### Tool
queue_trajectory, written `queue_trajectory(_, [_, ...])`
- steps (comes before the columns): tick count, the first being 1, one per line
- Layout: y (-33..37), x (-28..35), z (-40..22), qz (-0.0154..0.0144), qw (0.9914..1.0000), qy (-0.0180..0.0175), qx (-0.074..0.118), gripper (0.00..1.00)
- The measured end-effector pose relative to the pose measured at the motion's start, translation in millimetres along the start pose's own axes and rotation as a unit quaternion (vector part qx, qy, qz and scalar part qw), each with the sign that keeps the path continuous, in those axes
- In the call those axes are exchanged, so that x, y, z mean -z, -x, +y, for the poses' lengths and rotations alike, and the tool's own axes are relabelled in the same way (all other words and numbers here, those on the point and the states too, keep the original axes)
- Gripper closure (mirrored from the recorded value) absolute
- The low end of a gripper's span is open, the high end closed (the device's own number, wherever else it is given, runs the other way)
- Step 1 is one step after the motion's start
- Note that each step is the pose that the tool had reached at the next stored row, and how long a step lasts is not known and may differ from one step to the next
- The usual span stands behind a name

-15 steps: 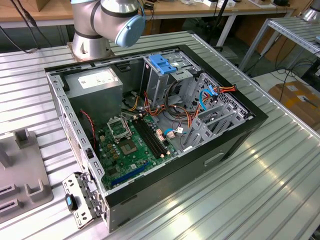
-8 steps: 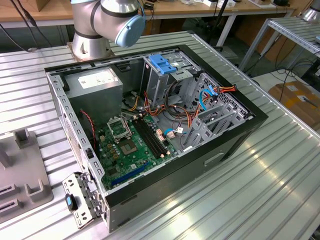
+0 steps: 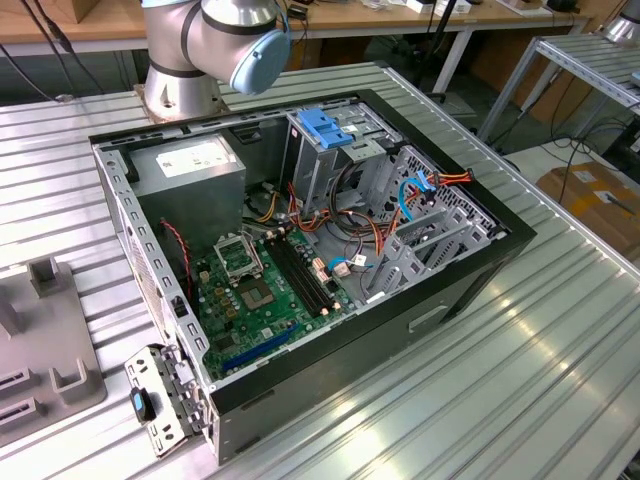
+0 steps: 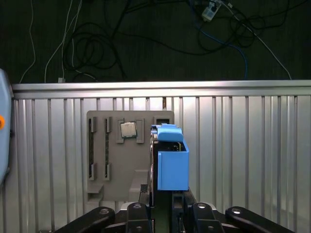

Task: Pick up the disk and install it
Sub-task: 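Pick up the disk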

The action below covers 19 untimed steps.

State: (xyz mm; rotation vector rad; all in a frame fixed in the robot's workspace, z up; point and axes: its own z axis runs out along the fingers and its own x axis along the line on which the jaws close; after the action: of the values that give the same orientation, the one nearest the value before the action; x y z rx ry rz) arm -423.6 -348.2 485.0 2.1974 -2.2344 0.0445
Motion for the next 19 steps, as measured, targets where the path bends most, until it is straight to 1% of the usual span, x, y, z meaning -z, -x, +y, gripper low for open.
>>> queue_trajectory(9, [0.0,0.3,0.0,0.0,1.0,0.0,0.0,0.65])
queue_trajectory(14, [-0.1,4.9,-0.1,0.0021,1.0,0.0,0.0,0.65])
queue_trajectory(19, [-0.1,5.8,-1.0,0.0022,1.0,0.0,0.0,0.65])
